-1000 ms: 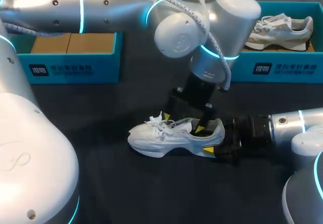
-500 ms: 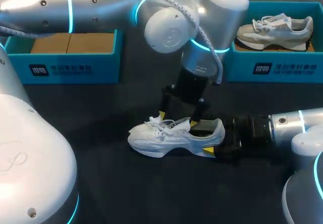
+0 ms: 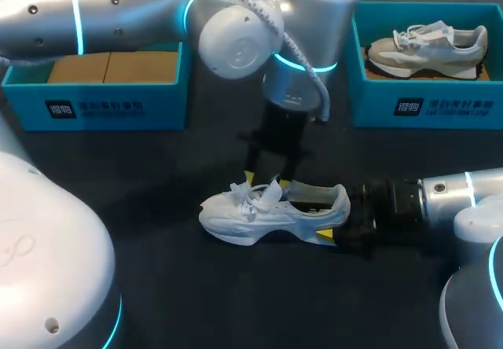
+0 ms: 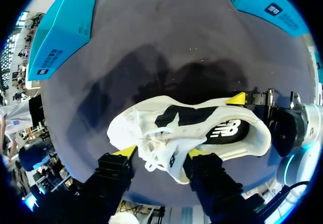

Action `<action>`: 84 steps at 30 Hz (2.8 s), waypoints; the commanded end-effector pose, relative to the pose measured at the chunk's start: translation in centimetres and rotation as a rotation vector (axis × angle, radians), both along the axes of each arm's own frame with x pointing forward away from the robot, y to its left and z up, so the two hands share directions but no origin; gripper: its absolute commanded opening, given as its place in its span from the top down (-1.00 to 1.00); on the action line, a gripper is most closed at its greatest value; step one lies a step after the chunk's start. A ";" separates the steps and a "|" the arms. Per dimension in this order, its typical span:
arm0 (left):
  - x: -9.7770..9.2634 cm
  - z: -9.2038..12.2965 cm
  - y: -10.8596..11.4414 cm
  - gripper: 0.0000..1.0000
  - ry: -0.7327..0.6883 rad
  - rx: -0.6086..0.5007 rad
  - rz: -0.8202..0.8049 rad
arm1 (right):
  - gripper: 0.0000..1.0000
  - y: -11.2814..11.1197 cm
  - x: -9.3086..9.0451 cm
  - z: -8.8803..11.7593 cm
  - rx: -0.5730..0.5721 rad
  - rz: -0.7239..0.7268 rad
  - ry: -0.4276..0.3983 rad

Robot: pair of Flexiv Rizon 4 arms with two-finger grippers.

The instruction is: Take the shoe out of the shoebox, open the shoe tongue, remove and reinsert the insole, then place the shoe into the shoebox

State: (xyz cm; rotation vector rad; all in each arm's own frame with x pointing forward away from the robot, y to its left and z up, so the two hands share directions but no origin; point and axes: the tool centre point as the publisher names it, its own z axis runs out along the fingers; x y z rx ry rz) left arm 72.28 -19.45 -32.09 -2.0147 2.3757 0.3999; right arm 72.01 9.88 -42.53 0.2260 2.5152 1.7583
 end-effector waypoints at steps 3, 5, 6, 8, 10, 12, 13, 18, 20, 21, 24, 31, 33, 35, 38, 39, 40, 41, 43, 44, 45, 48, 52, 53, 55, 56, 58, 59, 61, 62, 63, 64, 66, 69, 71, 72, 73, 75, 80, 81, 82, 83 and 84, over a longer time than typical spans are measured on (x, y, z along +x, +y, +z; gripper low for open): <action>0.1 0.5 1.5 0.27 0.003 -0.105 0.006 | 1.00 0.0 0.0 -0.1 -0.003 -0.002 -0.001; 0.1 0.5 1.5 0.29 0.003 -0.111 0.006 | 1.00 0.0 0.0 -0.1 -0.003 -0.002 -0.001; 0.0 0.4 1.5 0.35 0.005 -0.136 0.000 | 1.00 0.0 0.0 -0.1 -0.003 -0.002 -0.001; -0.1 0.4 1.6 0.64 0.008 -0.162 -0.006 | 1.00 0.0 0.0 -0.1 -0.003 -0.002 -0.001; -0.2 0.4 1.7 0.91 0.007 -0.182 -0.006 | 1.00 0.0 0.0 -0.1 -0.003 -0.002 -0.001; -0.2 0.5 1.9 1.00 0.022 -0.234 -0.013 | 1.00 0.0 0.0 -0.1 -0.003 -0.002 -0.001; -0.2 0.5 2.1 1.00 0.028 -0.260 -0.022 | 1.00 0.0 0.0 -0.1 -0.003 -0.002 -0.001; -0.1 0.3 2.9 1.00 0.044 -0.361 -0.034 | 1.00 0.0 0.0 -0.1 -0.003 -0.002 -0.001; 0.0 0.3 3.1 1.00 0.048 -0.379 -0.037 | 1.00 0.0 0.0 -0.1 -0.003 -0.002 -0.001; 0.0 0.3 3.5 1.00 0.039 -0.428 -0.045 | 1.00 0.0 0.0 -0.1 -0.003 -0.002 -0.001; 0.1 0.5 4.0 1.00 0.039 -0.486 -0.053 | 1.00 0.0 0.0 -0.1 -0.003 -0.002 -0.001; 0.2 0.4 5.2 1.00 0.043 -0.596 -0.047 | 1.00 0.0 0.0 -0.1 -0.003 -0.002 -0.001; 0.1 0.3 5.5 1.00 0.044 -0.623 -0.043 | 1.00 0.0 0.0 -0.1 -0.003 -0.002 -0.001; 0.1 0.3 5.7 1.00 0.051 -0.642 -0.043 | 1.00 0.0 0.0 -0.1 -0.003 -0.002 -0.001; -0.1 0.2 6.4 1.00 0.074 -0.697 -0.047 | 1.00 0.0 0.0 -0.1 -0.003 -0.002 -0.001; -0.1 0.2 6.5 1.00 0.072 -0.706 -0.044 | 1.00 0.0 0.0 -0.1 -0.003 -0.002 -0.001; -0.2 0.1 6.7 1.00 0.076 -0.716 -0.039 | 1.00 0.0 0.0 -0.1 -0.003 -0.002 -0.001; -0.2 0.0 6.8 1.00 0.081 -0.721 -0.035 | 1.00 0.0 0.0 -0.1 -0.003 -0.002 -0.001; -0.2 -0.2 7.3 1.00 0.092 -0.746 -0.017 | 1.00 0.0 0.0 -0.1 -0.003 -0.002 -0.001; -0.2 -0.3 7.5 1.00 0.095 -0.752 -0.012 | 1.00 0.0 0.0 -0.1 -0.003 -0.002 -0.001; -0.2 -0.5 7.7 1.00 0.097 -0.756 -0.003 | 1.00 0.0 0.0 -0.1 -0.003 -0.002 -0.001; -0.1 -1.0 8.4 1.00 0.103 -0.761 0.017 | 1.00 0.0 0.0 -0.1 -0.003 -0.002 -0.001; 0.0 -1.6 9.2 1.00 0.119 -0.765 0.030 | 1.00 0.0 0.0 -0.1 -0.003 -0.002 -0.001; -0.1 -1.8 9.4 1.00 0.119 -0.764 0.031 | 1.00 0.0 0.0 -0.1 -0.003 -0.002 -0.001; -0.1 -2.1 9.6 1.00 0.124 -0.761 0.034 | 1.00 0.0 0.0 -0.1 -0.003 -0.002 -0.001; -0.1 -2.2 9.6 1.00 0.125 -0.761 0.034 | 1.00 0.0 0.0 -0.1 -0.003 -0.002 -0.001; -0.1 -2.4 9.7 1.00 0.133 -0.760 0.037 | 1.00 0.0 0.0 -0.1 -0.003 -0.002 -0.001; -0.1 -2.5 9.8 1.00 0.135 -0.761 0.037 | 1.00 0.0 0.0 -0.1 -0.003 -0.002 -0.001; -0.1 -2.8 9.8 1.00 0.141 -0.758 0.038 | 1.00 0.0 0.0 -0.1 -0.003 -0.002 -0.001; -0.2 -2.9 9.8 1.00 0.142 -0.753 0.037 | 1.00 0.0 0.0 -0.1 -0.003 -0.002 -0.001; -0.2 -2.9 9.8 1.00 0.142 -0.753 0.037 | 1.00 0.0 0.0 -0.1 -0.003 -0.002 -0.001; -0.3 -3.1 9.7 1.00 0.139 -0.733 0.042 | 1.00 0.0 0.0 -0.1 -0.003 -0.002 -0.001; -0.3 -3.2 9.7 1.00 0.139 -0.722 0.042 | 1.00 0.0 0.0 -0.1 -0.003 -0.002 -0.001; -0.4 -3.6 9.7 1.00 0.140 -0.703 0.045 | 1.00 0.0 0.0 -0.1 -0.003 -0.002 -0.001; -0.3 -3.8 9.9 1.00 0.127 -0.684 0.048 | 1.00 0.0 0.0 -0.1 -0.003 -0.002 -0.001; -0.3 -3.9 9.9 1.00 0.126 -0.682 0.050 | 1.00 0.0 0.0 -0.1 -0.003 -0.002 -0.001; -0.1 -3.9 10.0 1.00 0.118 -0.676 0.050 | 1.00 0.0 0.0 -0.1 -0.003 -0.002 -0.001; 0.3 -3.2 10.0 0.80 0.106 -0.681 0.043 | 1.00 0.0 0.0 -0.1 -0.003 -0.002 -0.001; 1.0 -0.5 9.5 -0.15 0.056 -0.694 -0.018 | 1.00 0.0 0.0 -0.1 -0.003 -0.002 -0.001; 1.0 -0.3 9.5 -0.26 0.053 -0.695 -0.024 | 1.00 0.0 0.0 -0.1 -0.003 -0.002 -0.001; 1.0 0.8 9.2 -0.40 0.038 -0.695 -0.062 | 1.00 0.0 0.0 -0.1 -0.003 -0.002 -0.001; 1.0 1.5 9.1 -0.47 0.034 -0.697 -0.074 | 1.00 0.0 0.0 -0.1 -0.003 -0.002 -0.001; 1.0 2.1 8.9 -0.50 0.027 -0.697 -0.095 | 1.00 0.0 0.0 -0.1 -0.003 -0.002 -0.001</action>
